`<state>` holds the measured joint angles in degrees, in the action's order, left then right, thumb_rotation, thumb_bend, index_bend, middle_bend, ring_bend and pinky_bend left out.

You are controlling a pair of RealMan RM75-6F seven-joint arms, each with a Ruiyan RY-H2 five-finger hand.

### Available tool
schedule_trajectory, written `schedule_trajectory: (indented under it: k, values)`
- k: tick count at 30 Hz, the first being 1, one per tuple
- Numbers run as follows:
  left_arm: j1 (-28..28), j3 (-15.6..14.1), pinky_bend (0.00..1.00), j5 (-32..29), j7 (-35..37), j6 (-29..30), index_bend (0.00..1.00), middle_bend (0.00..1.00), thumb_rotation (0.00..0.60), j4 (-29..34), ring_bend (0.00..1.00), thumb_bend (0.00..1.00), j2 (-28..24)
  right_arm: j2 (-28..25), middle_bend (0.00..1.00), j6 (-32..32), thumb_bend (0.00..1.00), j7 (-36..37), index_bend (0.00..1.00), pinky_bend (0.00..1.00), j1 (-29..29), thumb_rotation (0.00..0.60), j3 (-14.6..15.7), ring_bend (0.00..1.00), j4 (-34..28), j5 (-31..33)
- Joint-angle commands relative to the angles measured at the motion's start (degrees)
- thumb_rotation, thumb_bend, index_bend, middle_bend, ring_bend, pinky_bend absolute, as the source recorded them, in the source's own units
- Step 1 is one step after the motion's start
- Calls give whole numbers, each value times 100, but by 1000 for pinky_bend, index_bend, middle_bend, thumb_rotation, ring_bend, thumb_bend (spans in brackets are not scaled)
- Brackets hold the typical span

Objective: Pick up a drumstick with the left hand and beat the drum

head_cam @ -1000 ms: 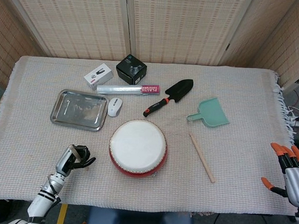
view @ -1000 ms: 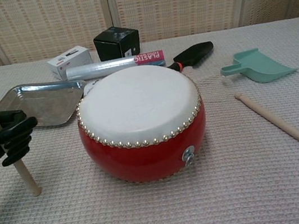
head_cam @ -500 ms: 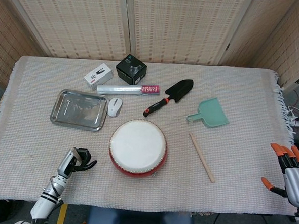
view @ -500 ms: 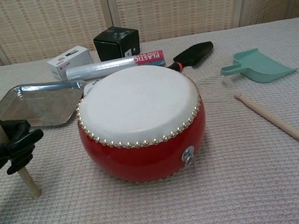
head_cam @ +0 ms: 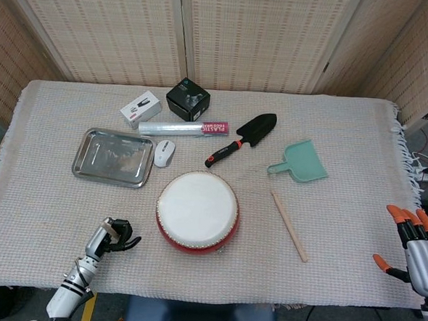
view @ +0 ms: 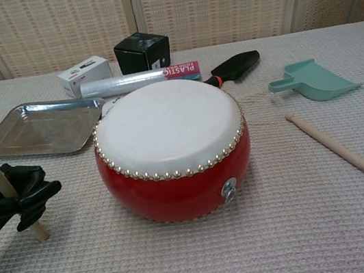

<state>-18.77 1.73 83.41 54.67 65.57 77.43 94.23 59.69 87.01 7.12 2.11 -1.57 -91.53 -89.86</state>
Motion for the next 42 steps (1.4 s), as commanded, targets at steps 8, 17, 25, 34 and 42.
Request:
schedule_trajectory:
  k: [8, 17, 25, 34, 42]
  values:
    - [-10, 44, 895, -98, 17, -103, 867, 890, 419, -280, 845, 208, 267, -3, 98, 5, 181, 4, 2, 29, -8, 600, 1, 0, 1, 8]
    - [-32, 115, 966, -144, -89, -126, 971, 984, 542, -350, 935, 217, 349, -4, 98, 28, 181, 17, 1, 29, -14, 600, 1, 0, 12, -9]
    - [-17, 158, 1000, -247, -275, -155, 1000, 1000, 599, -434, 995, 233, 417, -9, 98, 33, 181, -1, 0, 29, -9, 600, -4, 0, -2, -19]
    - [4, 237, 1000, -345, -538, -143, 1000, 1000, 600, -537, 1000, 307, 508, -13, 98, 28, 181, -51, 0, 29, 1, 600, -7, 0, -44, -30]
    - [20, 232, 1000, -183, -581, 37, 1000, 1000, 600, -732, 1000, 533, 556, -14, 98, 9, 181, -82, 0, 29, 16, 600, -8, 0, -67, -34]
